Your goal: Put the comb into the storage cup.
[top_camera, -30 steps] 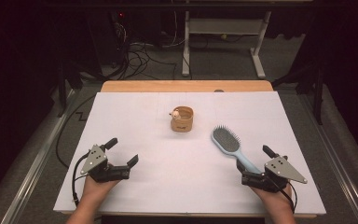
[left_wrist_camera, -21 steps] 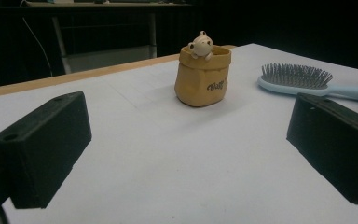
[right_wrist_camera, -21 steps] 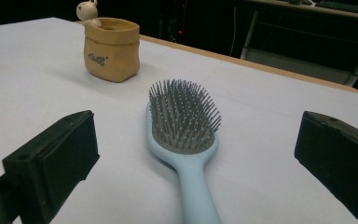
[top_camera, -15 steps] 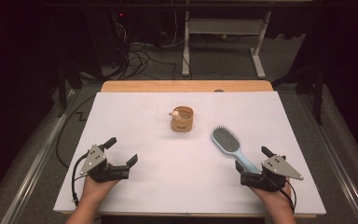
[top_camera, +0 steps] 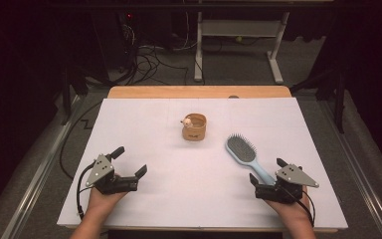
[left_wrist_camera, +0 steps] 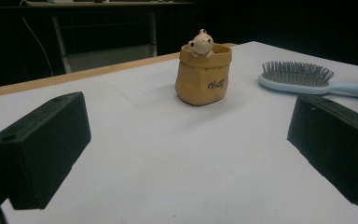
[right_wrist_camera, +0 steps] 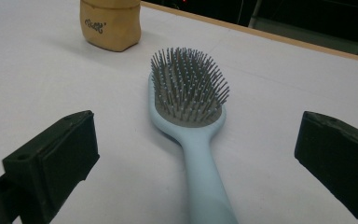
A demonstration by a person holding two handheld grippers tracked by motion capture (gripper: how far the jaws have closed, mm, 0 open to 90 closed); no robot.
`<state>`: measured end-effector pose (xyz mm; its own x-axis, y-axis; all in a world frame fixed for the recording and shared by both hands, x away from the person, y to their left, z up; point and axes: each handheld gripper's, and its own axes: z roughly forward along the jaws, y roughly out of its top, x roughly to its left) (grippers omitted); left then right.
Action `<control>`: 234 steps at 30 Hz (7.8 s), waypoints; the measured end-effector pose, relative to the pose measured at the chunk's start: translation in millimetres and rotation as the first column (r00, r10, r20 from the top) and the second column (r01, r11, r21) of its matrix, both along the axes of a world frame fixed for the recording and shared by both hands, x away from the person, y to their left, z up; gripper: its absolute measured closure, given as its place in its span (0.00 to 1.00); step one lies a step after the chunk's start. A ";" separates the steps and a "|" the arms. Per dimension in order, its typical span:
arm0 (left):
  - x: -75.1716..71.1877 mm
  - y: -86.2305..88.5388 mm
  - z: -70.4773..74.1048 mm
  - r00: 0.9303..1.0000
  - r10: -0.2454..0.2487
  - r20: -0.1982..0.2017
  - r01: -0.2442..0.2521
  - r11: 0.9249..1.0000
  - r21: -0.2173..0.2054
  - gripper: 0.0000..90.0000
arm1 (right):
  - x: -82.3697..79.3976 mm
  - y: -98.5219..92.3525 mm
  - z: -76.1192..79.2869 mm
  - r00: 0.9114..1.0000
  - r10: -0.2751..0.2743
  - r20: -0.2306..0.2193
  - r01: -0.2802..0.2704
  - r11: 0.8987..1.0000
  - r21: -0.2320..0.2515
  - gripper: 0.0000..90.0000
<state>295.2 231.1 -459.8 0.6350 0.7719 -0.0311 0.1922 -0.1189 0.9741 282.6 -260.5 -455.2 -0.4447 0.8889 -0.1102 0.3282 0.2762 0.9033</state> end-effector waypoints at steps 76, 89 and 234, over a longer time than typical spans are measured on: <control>-0.2 -3.3 -0.8 0.999 -0.035 -0.005 0.035 0.999 0.026 0.02 | 35.0 12.5 13.3 0.950 0.037 -0.310 -0.070 0.993 -0.098 0.00; -0.2 -4.2 -1.8 0.999 -0.046 -0.007 0.046 0.999 0.025 0.00 | 60.5 20.4 13.9 0.921 0.043 -0.387 -0.102 0.986 -0.134 0.00; 2.1 -3.4 -5.2 0.999 -0.025 -0.035 0.026 1.000 0.002 0.00 | 87.2 48.8 38.1 0.814 0.016 -0.581 -0.181 0.957 -0.228 0.23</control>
<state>297.2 227.7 -465.0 0.6530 0.7556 -0.0519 0.2234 -0.1266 0.9665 369.8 -211.6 -417.0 -0.5840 0.8112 -0.0304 0.7158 0.5323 0.4520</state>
